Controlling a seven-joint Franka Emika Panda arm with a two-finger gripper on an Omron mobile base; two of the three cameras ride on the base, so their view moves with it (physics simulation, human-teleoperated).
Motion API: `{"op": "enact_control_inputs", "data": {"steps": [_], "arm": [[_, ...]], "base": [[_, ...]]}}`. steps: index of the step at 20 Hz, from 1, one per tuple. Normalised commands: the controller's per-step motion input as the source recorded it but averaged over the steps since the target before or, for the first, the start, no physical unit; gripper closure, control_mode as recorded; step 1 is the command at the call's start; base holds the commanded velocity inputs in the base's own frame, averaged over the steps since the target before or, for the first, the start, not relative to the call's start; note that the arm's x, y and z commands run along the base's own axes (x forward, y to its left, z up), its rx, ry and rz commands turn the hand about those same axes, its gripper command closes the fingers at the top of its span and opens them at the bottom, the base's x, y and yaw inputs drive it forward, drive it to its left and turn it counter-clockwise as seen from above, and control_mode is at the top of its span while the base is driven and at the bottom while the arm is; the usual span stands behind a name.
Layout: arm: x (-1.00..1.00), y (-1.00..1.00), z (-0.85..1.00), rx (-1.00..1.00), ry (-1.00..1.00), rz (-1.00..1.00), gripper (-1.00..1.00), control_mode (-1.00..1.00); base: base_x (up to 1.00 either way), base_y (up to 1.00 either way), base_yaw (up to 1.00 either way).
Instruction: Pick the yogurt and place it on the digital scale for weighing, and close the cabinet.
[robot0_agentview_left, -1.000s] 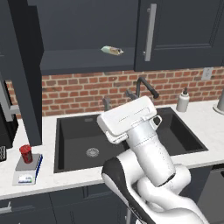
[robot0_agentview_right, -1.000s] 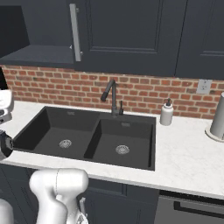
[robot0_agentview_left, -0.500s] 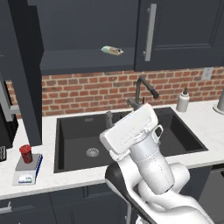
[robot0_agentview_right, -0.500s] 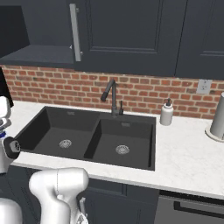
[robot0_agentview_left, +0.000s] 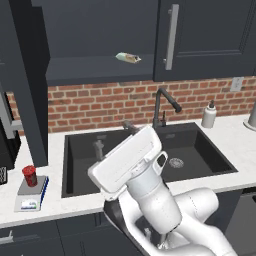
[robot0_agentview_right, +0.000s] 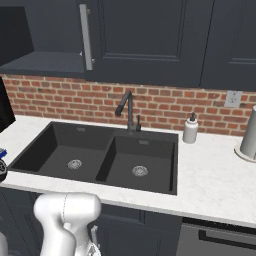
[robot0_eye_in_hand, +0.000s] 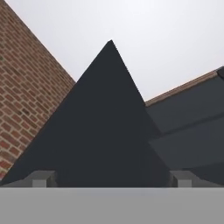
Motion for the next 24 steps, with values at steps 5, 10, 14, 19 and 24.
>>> {"op": "enact_control_inputs", "data": {"steps": [5,10,14,19,24], "arm": [[-0.33,0.51,-0.27,0.04,0.00,0.00,-1.00,-1.00],[-0.34,0.42,-0.37,0.04,0.00,0.00,-1.00,-1.00],[-0.18,0.71,-0.22,0.01,-0.01,0.00,-1.00,-1.00],[-0.08,0.87,-0.23,0.00,-0.02,0.00,-1.00,-1.00],[-0.01,0.76,-0.35,0.00,0.00,0.00,-1.00,-1.00]], "base": [[0.00,0.00,0.00],[0.00,0.00,0.00],[0.00,0.00,0.00],[0.00,0.00,0.00],[0.00,0.00,0.00]]}}
